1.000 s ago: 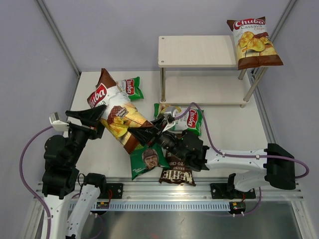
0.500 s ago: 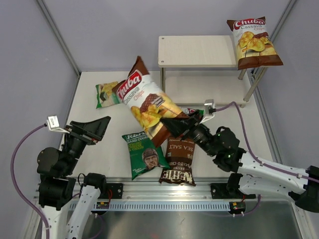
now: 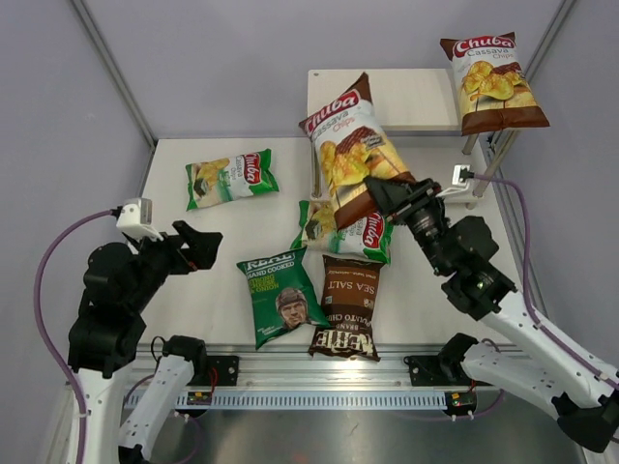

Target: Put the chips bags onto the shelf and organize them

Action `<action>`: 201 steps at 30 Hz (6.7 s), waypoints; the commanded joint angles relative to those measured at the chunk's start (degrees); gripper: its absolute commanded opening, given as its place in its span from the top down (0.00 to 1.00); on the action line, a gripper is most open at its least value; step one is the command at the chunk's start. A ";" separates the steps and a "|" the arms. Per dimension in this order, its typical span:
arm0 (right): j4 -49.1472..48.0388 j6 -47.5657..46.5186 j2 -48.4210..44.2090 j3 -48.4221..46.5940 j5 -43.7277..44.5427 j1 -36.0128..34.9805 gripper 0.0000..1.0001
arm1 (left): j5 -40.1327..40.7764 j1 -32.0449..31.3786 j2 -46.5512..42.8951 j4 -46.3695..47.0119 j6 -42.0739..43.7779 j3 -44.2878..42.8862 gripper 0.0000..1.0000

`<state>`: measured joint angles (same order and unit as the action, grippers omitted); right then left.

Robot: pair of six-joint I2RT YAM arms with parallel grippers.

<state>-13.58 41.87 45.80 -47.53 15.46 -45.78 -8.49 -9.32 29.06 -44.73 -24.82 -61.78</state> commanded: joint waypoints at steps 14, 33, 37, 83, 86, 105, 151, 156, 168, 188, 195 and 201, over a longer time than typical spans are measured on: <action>-10.58 29.14 22.56 -15.58 0.26 21.52 0.86 | 3.58 -4.48 -11.31 0.87 6.45 10.88 0.01; -6.81 33.37 29.61 -19.97 4.06 29.42 0.76 | -1.88 -4.48 -15.43 2.54 4.69 15.11 0.01; -6.90 34.33 30.75 -20.06 0.80 31.18 0.73 | -1.97 -4.48 -15.17 2.46 4.69 15.02 0.01; 6.20 42.42 22.58 -14.35 -2.90 34.09 0.45 | -1.97 -4.48 -16.31 2.63 4.60 15.20 0.01; 6.20 42.95 21.35 -13.30 -2.02 34.09 0.57 | -1.97 -4.48 -16.23 2.54 4.60 15.20 0.01; 6.11 44.26 28.29 -19.44 -3.07 35.66 0.72 | -1.53 -4.48 -17.37 2.45 4.52 15.28 0.01; 16.92 29.60 9.25 -9.70 -18.62 39.19 0.01 | 0.58 -4.56 -12.55 1.93 3.55 14.94 0.01; 20.89 15.04 1.85 0.03 -28.07 39.19 0.00 | -7.20 -4.56 -3.68 6.03 -1.96 17.46 0.01; 37.13 -3.89 -9.49 13.95 -46.55 39.19 0.01 | 6.90 -34.26 23.65 30.47 -13.85 19.24 0.01; 55.24 -2.40 -36.84 13.16 -47.28 39.19 0.01 | 12.62 -46.40 56.28 42.44 -19.39 11.15 0.01; 53.49 -1.18 -38.42 15.71 -49.13 39.10 0.01 | 15.70 -46.84 57.69 42.62 -21.15 13.17 0.01; 52.44 0.05 -39.03 17.29 -50.35 39.19 0.01 | 15.96 -47.02 59.09 46.38 -22.29 15.81 0.02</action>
<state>40.51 40.84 7.38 -30.89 -32.45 -6.74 5.26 -55.86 86.87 -3.99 -45.87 -47.53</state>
